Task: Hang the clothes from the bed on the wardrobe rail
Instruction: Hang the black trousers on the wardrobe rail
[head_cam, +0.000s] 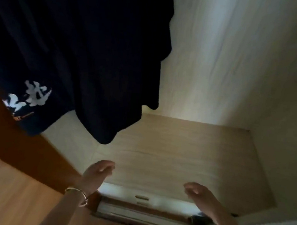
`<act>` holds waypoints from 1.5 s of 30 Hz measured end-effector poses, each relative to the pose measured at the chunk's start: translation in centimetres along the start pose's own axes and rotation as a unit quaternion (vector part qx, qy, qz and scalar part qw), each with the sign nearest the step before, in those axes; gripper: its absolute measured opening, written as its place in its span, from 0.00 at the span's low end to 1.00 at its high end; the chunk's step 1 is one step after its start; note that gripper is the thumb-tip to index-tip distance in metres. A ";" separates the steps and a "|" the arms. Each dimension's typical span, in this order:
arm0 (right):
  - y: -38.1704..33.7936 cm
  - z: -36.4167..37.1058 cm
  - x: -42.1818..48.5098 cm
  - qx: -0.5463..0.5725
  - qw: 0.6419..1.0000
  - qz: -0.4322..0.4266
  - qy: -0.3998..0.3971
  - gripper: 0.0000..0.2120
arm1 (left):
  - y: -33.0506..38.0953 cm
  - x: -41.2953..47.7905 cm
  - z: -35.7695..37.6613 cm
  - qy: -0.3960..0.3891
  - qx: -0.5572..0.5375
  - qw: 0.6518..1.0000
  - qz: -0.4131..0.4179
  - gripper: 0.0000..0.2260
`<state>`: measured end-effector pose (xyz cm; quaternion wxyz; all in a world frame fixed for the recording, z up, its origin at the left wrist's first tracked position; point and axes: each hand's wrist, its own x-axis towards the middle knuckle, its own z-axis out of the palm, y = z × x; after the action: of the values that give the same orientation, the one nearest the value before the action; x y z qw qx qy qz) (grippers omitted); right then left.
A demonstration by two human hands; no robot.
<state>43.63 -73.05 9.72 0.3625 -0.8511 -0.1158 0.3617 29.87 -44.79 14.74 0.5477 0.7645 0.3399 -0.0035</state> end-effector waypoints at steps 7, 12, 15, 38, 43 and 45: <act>-27.4 -10.1 1.8 0.025 0.945 -0.315 0.085 0.08 | 23.4 -1.4 -11.0 0.186 -0.002 0.911 0.369 0.11; -42.2 -13.3 -3.8 -0.017 0.853 -0.501 0.146 0.09 | 33.6 -5.0 -17.8 0.383 0.069 0.782 0.488 0.08; -48.8 -14.9 -6.9 -0.020 0.797 -0.573 0.189 0.08 | 38.3 -6.6 -21.4 0.477 0.114 0.713 0.502 0.09; -69.6 -17.0 -10.8 0.395 0.766 -0.507 -0.018 0.11 | 52.9 -2.9 -31.6 0.385 0.278 0.827 0.299 0.17; -68.4 -17.4 -12.6 0.371 0.751 -0.545 -0.034 0.14 | 53.4 -5.0 -32.4 0.414 0.210 0.823 0.329 0.11; -67.1 -16.7 -12.9 0.330 0.761 -0.557 -0.032 0.13 | 52.6 -6.1 -32.3 0.409 0.175 0.828 0.340 0.07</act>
<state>50.54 -40.21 71.51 0.7545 -0.4521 -0.4550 0.1388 40.90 -29.69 73.91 0.1815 0.8464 0.2448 0.4368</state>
